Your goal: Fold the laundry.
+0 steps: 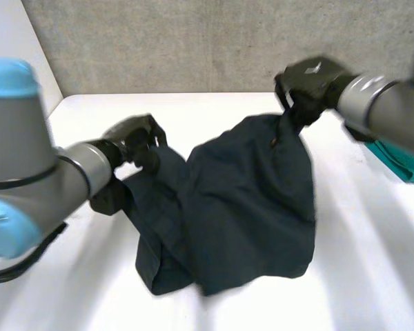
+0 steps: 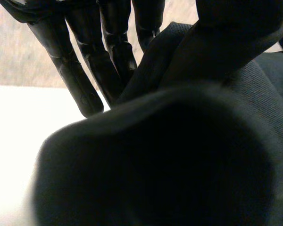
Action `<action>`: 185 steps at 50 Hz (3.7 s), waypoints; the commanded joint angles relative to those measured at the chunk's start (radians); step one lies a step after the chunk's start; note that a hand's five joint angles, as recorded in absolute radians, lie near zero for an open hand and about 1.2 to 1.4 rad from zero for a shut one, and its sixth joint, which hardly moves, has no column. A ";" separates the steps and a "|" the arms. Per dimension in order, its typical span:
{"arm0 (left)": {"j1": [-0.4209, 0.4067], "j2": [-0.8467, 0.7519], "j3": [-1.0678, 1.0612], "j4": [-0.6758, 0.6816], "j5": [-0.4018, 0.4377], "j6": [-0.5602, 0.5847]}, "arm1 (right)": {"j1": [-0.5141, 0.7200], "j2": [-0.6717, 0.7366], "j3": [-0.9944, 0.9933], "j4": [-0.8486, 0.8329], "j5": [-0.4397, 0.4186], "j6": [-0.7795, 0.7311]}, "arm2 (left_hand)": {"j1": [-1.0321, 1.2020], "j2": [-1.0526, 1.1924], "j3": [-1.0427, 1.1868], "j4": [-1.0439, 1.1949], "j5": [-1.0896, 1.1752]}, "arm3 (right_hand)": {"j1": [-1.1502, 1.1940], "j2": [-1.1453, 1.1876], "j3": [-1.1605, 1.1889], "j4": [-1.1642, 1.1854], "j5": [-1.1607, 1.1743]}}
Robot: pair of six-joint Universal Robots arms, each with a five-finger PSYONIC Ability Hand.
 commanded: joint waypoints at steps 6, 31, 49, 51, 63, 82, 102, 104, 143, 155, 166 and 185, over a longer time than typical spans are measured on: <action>0.091 -0.325 0.137 0.221 -0.076 0.029 | 0.074 0.354 -0.152 -0.217 0.217 0.221 | -0.633 -0.700 -0.693 -0.704 -0.675 | 0.430 0.228 0.231 0.211 0.254; -0.390 -0.059 -0.211 0.299 -0.096 0.608 | -0.024 -0.086 0.559 -0.382 0.133 -0.175 | -0.787 -0.855 -0.847 -0.858 -0.829 | -0.792 -0.994 -0.991 -1.010 -0.967; -0.456 -0.206 -0.170 0.405 -0.112 0.669 | -0.170 -0.223 0.931 -0.493 -0.019 -0.255 | -0.743 -0.811 -0.803 -0.814 -0.785 | -0.792 -0.994 -0.991 -1.010 -0.967; -0.462 -0.251 -0.137 0.411 -0.092 0.672 | -0.171 -0.221 0.939 -0.497 -0.019 -0.255 | -0.687 -0.755 -0.747 -0.758 -0.730 | -0.792 -0.994 -0.991 -1.010 -0.967; -0.461 -0.446 0.045 0.462 -0.084 0.763 | -0.199 -0.220 0.977 -0.553 -0.010 -0.230 | -0.567 -0.635 -0.627 -0.638 -0.609 | -0.792 -0.994 -0.991 -1.010 -0.967; -0.416 -0.466 0.071 0.701 -0.162 0.887 | -0.200 -0.220 1.000 -0.568 -0.010 -0.213 | 0.267 0.199 0.207 0.195 0.224 | -0.792 -0.994 -0.991 -1.010 -0.967; 0.070 -0.453 0.239 0.762 -0.214 0.869 | -0.179 -0.220 1.010 -0.562 -0.004 -0.212 | 0.267 0.199 0.207 0.195 0.224 | -0.792 -0.994 -0.991 -1.010 -0.967; 0.096 -0.490 0.255 0.770 -0.211 0.869 | -0.173 -0.218 1.013 -0.562 -0.005 -0.212 | 0.032 -0.036 -0.028 -0.040 -0.011 | -0.792 -0.994 -0.991 -1.010 -0.967; -0.252 0.154 -0.432 0.249 -0.196 0.605 | -0.027 0.091 0.580 -0.286 -0.036 0.037 | -0.399 -0.467 -0.460 -0.471 -0.442 | 0.019 -0.183 -0.180 -0.199 -0.156; -0.252 -0.019 -0.406 0.181 -0.142 0.464 | 0.007 0.186 0.462 -0.231 -0.073 0.044 | -0.684 -0.752 -0.744 -0.755 -0.726 | -0.246 -0.448 -0.445 -0.464 -0.421; -0.122 -0.121 -0.342 0.338 -0.253 0.467 | 0.068 0.314 0.274 -0.234 -0.022 0.051 | -0.734 -0.802 -0.794 -0.805 -0.776 | -0.609 -0.811 -0.807 -0.827 -0.784; -0.077 -0.205 -0.287 0.497 -0.286 0.641 | 0.134 0.524 -0.067 -0.237 0.064 0.049 | -0.757 -0.825 -0.818 -0.829 -0.800 | -0.565 -0.767 -0.763 -0.783 -0.740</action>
